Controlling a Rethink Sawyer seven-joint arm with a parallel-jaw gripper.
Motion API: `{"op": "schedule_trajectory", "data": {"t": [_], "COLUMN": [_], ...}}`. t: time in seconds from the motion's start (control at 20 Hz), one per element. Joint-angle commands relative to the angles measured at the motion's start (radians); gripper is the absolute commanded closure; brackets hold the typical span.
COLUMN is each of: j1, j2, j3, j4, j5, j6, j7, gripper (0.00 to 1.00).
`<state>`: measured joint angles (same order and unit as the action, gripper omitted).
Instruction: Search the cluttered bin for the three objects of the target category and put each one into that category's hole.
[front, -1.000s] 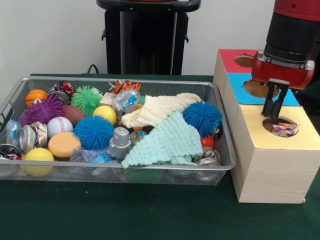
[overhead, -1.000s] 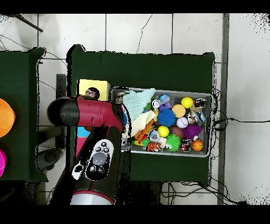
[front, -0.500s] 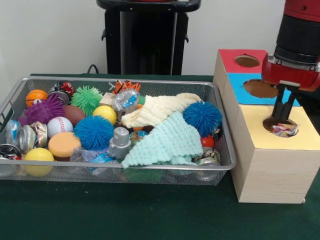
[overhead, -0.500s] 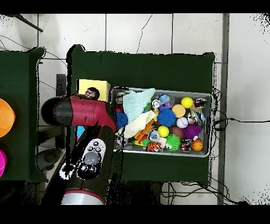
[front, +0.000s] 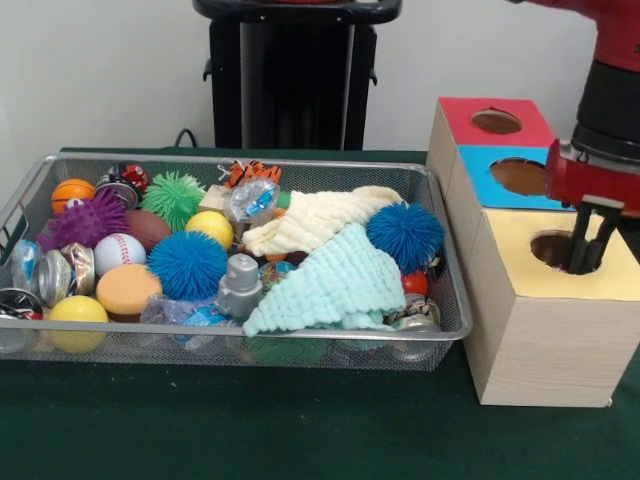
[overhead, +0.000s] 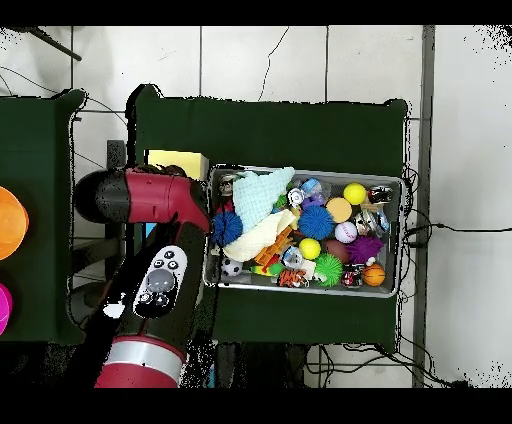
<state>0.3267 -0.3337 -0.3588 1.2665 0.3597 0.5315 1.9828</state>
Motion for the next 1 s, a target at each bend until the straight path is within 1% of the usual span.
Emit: {"op": "schedule_trajectory", "data": {"t": [0.05,0.1,0.2,0.4,0.65,0.75,1.0], "j1": [0.019,0.010,-0.001,-0.019,-0.030,-0.031,-0.044], "j2": [0.130,0.116,0.103,0.104,0.114,0.108,0.070], "j3": [0.052,0.059,0.067,0.073,0.077,0.078,0.082], "j4": [-0.121,-0.092,-0.064,-0.048,-0.034,-0.032,-0.026], "j5": [0.072,0.069,0.064,0.049,0.040,0.040,0.041], "j6": [0.113,0.098,0.086,0.072,0.045,0.050,0.104], "j7": [0.317,0.301,0.278,0.244,0.225,0.221,0.206], "gripper": [1.00,1.00,1.00,1.00,1.00,1.00,1.00]}}
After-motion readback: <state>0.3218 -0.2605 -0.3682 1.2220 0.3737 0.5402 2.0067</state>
